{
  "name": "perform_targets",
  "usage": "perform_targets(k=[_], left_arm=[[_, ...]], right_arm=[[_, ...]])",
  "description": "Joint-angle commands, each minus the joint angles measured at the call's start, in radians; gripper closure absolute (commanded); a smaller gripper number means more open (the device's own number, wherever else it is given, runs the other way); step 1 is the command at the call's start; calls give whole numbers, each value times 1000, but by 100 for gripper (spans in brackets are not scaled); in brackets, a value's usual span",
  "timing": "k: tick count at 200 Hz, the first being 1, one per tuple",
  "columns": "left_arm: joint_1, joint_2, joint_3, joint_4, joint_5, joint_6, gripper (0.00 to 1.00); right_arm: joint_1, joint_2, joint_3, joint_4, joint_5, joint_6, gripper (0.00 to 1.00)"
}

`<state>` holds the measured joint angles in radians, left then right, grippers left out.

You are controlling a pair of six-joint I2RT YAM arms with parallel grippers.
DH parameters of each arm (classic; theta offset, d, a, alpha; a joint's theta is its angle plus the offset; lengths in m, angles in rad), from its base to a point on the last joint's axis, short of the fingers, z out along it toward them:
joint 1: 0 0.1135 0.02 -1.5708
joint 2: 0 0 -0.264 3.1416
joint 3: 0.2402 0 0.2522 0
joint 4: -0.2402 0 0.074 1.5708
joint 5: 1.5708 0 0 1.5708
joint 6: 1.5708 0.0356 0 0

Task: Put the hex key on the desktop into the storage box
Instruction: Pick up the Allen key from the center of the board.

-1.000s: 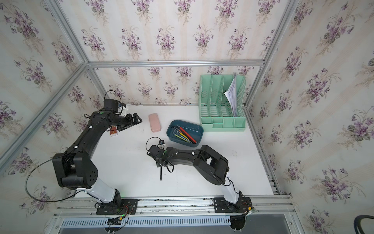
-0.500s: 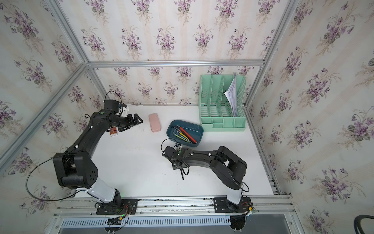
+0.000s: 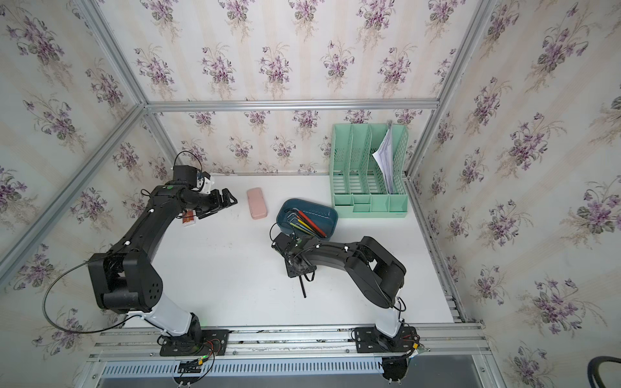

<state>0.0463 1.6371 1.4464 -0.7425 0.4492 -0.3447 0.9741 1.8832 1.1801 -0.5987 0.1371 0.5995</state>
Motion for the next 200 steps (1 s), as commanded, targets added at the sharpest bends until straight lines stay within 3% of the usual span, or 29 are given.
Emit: perform_targets(k=[1, 119, 200], left_arm=[[1, -1, 1, 9, 7, 0, 1], [1, 15, 9, 8, 6, 1, 1], [1, 11, 5, 8, 6, 1, 1]], right_arm=[[0, 26, 3, -10, -36, -46, 51], [0, 103, -91, -12, 53, -12, 69], [1, 77, -95, -12, 89, -4, 98]])
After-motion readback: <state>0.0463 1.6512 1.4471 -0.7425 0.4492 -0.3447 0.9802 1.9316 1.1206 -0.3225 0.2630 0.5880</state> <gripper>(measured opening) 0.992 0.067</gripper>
